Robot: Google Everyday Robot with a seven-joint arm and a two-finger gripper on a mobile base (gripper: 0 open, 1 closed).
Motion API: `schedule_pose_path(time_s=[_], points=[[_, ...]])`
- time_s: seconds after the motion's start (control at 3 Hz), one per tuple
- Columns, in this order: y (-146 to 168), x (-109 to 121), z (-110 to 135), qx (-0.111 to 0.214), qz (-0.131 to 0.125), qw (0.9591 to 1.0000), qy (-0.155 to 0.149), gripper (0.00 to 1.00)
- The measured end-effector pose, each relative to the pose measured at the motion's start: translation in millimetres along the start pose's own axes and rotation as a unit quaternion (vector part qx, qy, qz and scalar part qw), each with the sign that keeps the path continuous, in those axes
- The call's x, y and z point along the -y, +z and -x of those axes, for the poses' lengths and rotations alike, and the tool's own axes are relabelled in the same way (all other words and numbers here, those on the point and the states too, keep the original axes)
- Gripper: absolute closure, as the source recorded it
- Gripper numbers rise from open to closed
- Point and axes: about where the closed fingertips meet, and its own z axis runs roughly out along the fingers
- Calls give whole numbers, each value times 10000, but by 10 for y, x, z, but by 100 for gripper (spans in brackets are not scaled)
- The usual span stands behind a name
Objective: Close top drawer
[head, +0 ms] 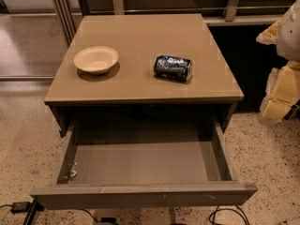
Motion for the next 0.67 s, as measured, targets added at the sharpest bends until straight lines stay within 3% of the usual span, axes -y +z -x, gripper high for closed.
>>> schedule_pose_path(time_s=[0.67], points=[[70,-84,-47,113,-64,9999,77,0]])
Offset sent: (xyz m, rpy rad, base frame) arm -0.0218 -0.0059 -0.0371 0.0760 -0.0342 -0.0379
